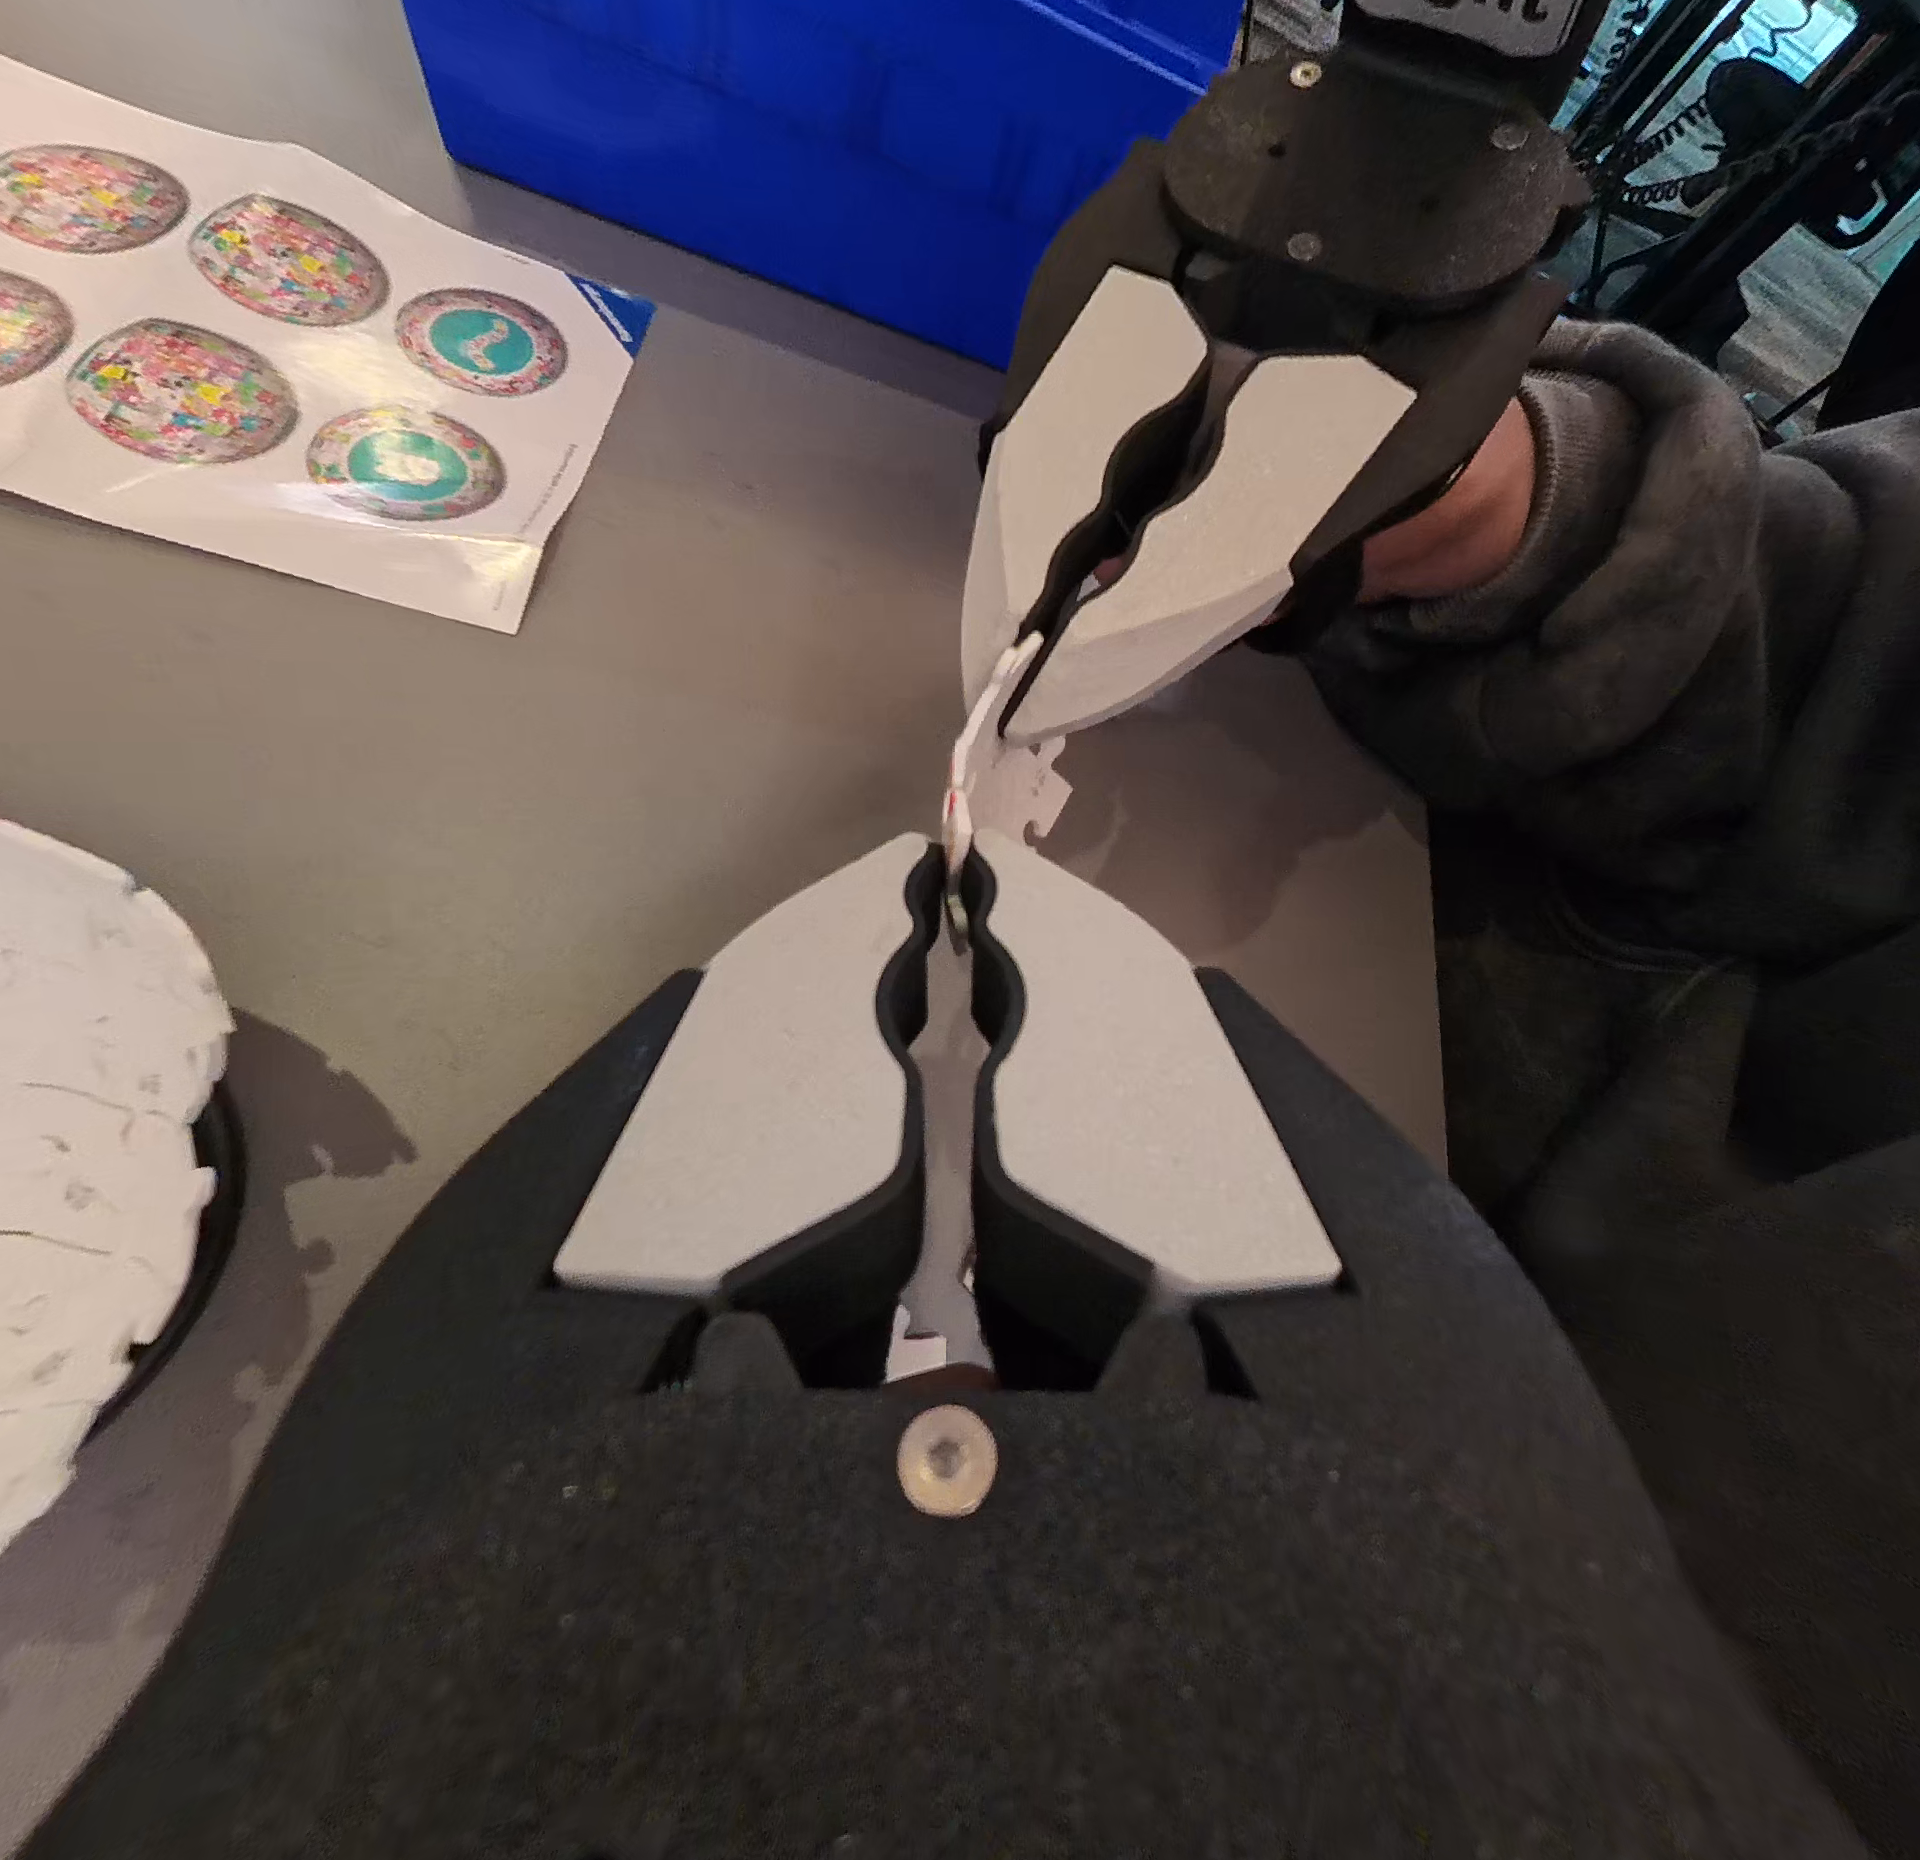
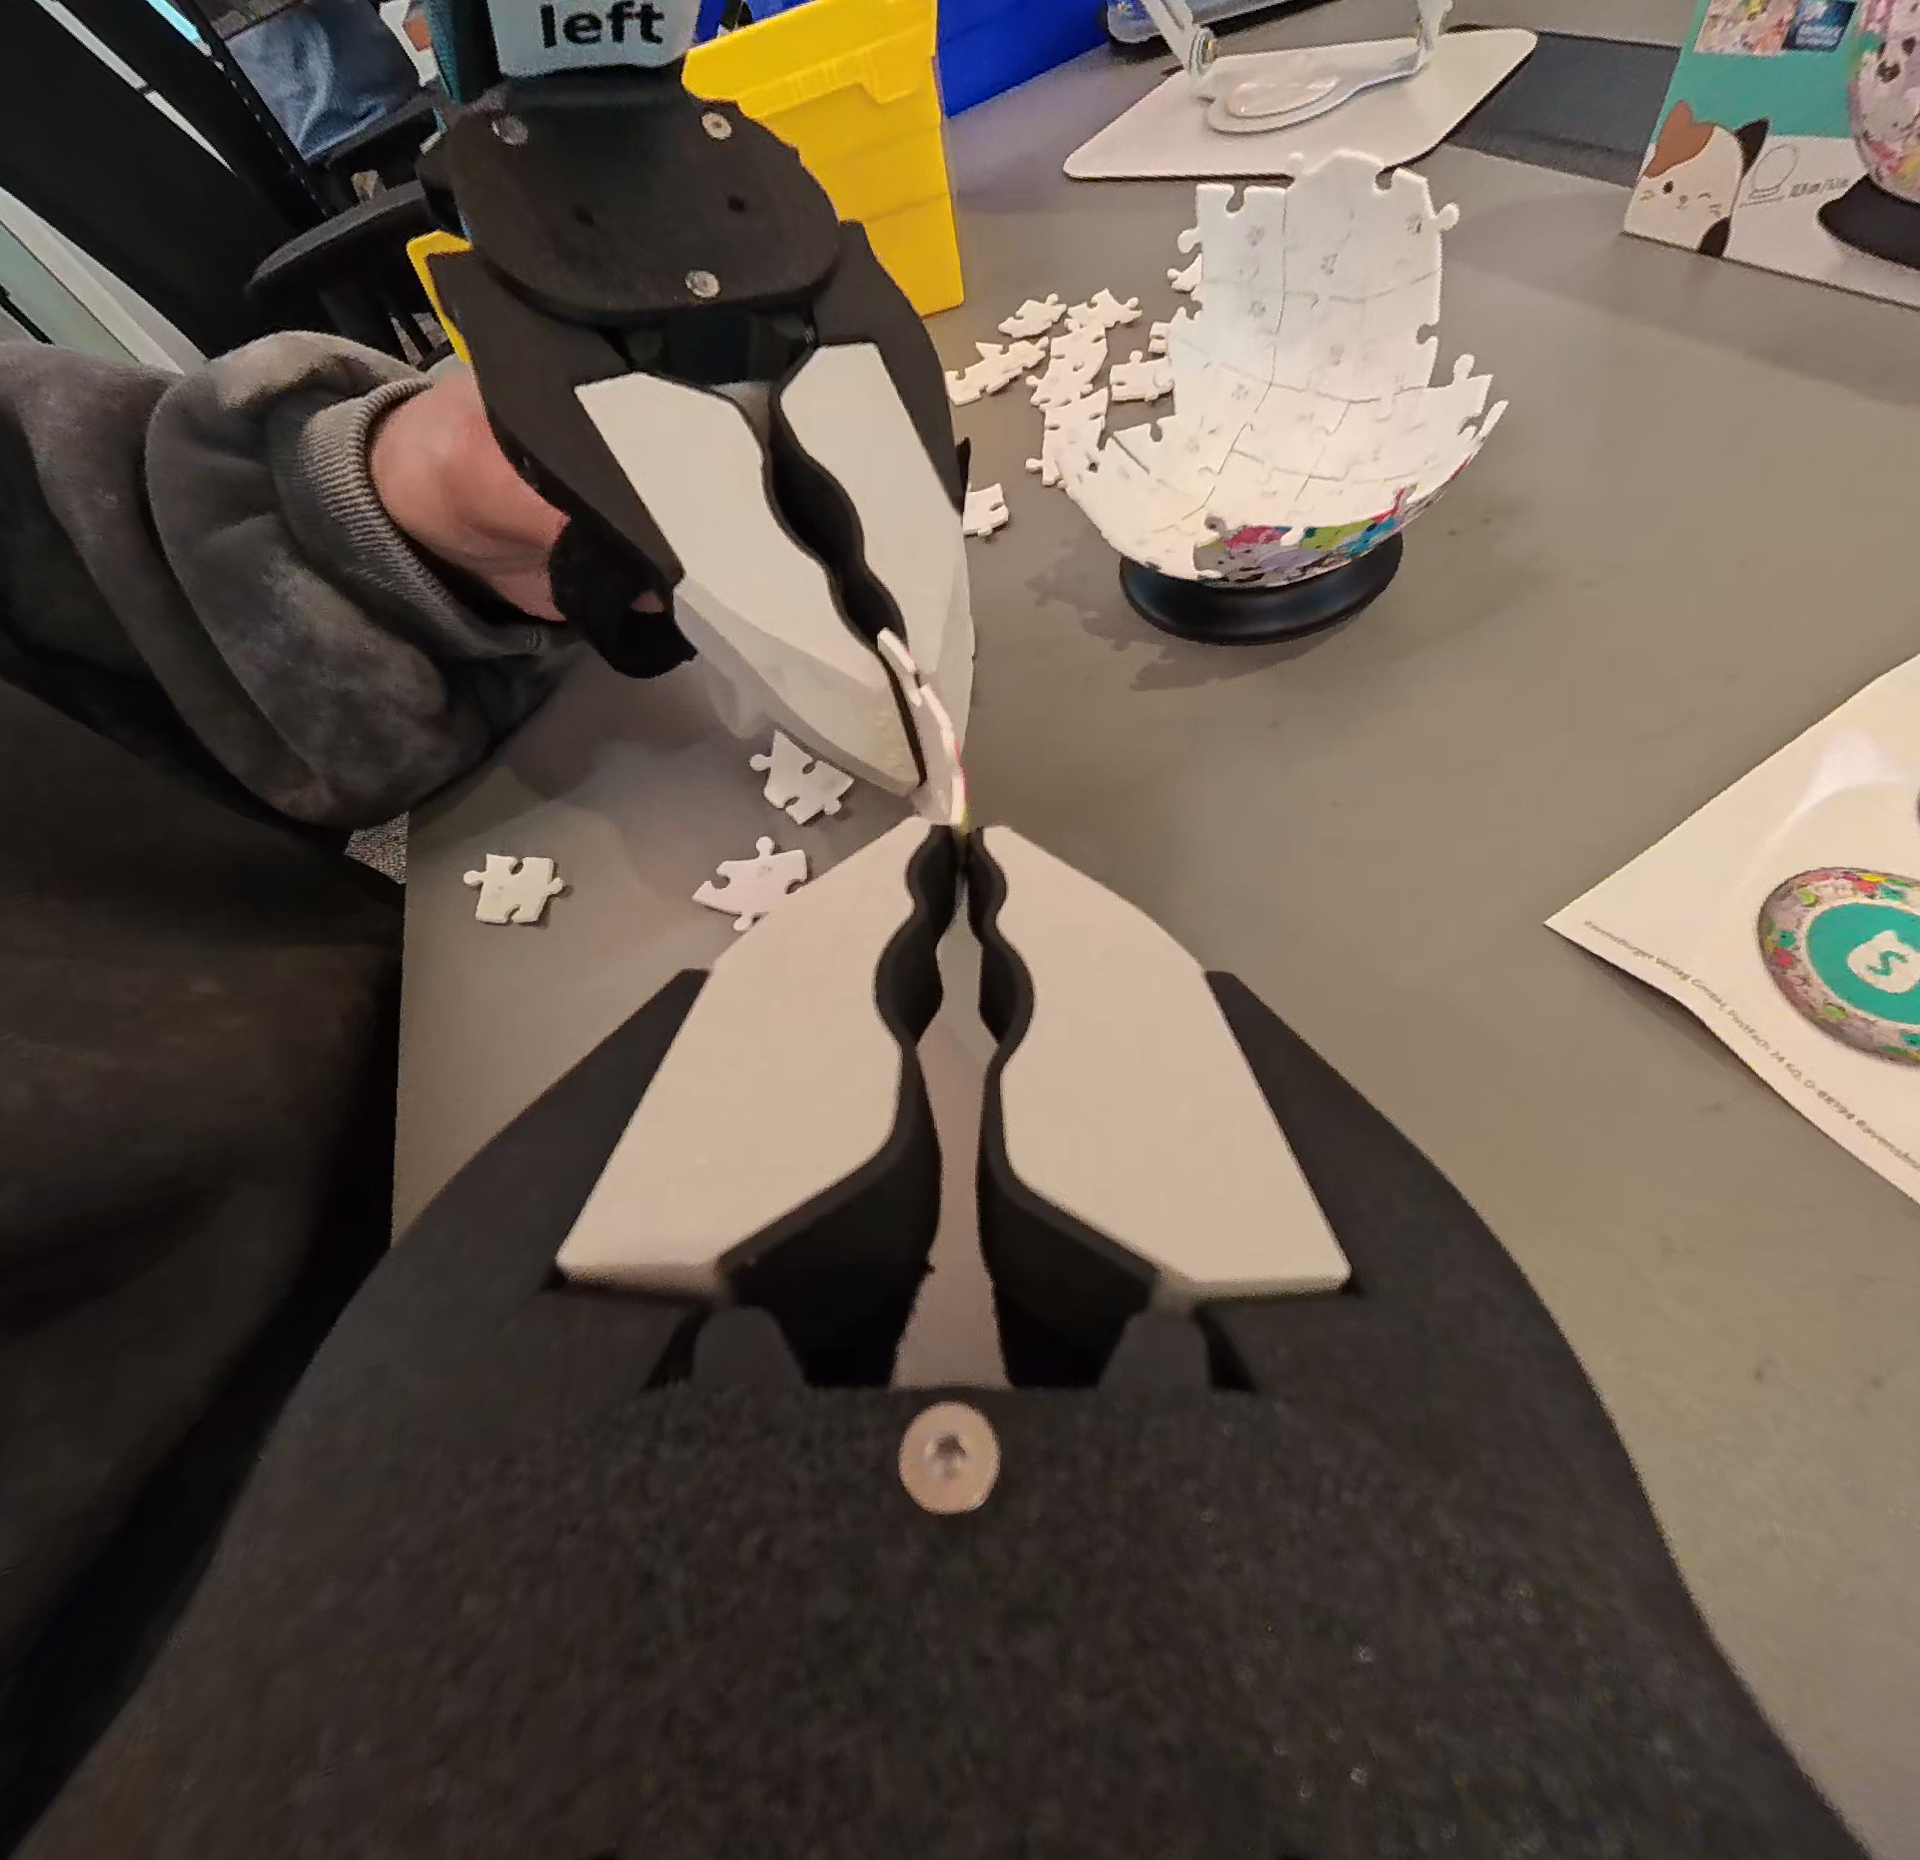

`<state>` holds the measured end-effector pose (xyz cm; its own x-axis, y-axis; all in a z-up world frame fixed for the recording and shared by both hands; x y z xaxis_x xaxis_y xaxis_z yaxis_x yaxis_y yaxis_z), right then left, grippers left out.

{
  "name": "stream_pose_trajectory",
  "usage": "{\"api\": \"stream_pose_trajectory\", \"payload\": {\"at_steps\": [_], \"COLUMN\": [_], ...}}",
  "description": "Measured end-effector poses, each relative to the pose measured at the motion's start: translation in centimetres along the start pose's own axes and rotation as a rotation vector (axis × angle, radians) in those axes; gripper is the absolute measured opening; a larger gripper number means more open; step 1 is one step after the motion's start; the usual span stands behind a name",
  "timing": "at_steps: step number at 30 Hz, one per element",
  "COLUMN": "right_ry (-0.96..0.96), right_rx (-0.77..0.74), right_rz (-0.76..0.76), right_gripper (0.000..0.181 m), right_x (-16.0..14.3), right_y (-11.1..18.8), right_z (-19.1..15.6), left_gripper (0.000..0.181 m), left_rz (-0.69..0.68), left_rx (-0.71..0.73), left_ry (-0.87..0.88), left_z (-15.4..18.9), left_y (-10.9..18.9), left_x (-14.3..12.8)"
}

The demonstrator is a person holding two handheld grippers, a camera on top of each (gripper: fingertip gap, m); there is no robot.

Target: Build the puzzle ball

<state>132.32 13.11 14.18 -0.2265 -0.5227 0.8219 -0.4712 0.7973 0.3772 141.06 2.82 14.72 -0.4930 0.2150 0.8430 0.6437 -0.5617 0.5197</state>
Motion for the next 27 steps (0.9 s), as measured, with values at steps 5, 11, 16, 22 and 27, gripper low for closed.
{"api": "stream_pose_trajectory", "payload": {"at_steps": [5, 11, 16, 22, 27], "right_ry": [0.005, 0.060, 0.128, 0.223, 0.351], "right_rx": [0.013, -0.010, -0.060, -0.090, -0.095], "right_rz": [0.031, 0.057, -0.012, -0.240, -0.398], "right_gripper": [0.002, 0.002, 0.002, 0.002, 0.002], "right_x": [0.6, 4.2, 10.1, 15.4, 16.3], "right_y": [0.1, 0.4, -1.0, -6.9, -11.2], "right_z": [0.1, 0.9, 3.2, 8.2, 10.7], "left_gripper": [0.021, 0.037, 0.041, 0.045, 0.059], "left_rz": [0.028, 0.039, -0.086, -0.288, -0.438], "left_rx": [0.011, 0.202, 0.353, 0.379, 0.312], "left_ry": [0.005, -0.056, -0.002, 0.002, -0.080], "left_z": [-0.6, -2.8, -7.9, -14.3, -17.1], "left_y": [0.8, 7.0, 12.2, 13.1, 12.8], "left_x": [0.8, 2.4, 2.0, 0.4, 1.3]}}
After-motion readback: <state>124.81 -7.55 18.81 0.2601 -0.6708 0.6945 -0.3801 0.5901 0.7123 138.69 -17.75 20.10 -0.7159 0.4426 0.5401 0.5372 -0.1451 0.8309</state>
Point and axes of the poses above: each gripper's, where its closed fingertips meet, y back along the fingers, x out of its top, z = x × y across the jaws, the point moved 7 cm from there along y, back along the fingers, and after that the axes turned 12 degrees about -y, right-handed, at the moved point
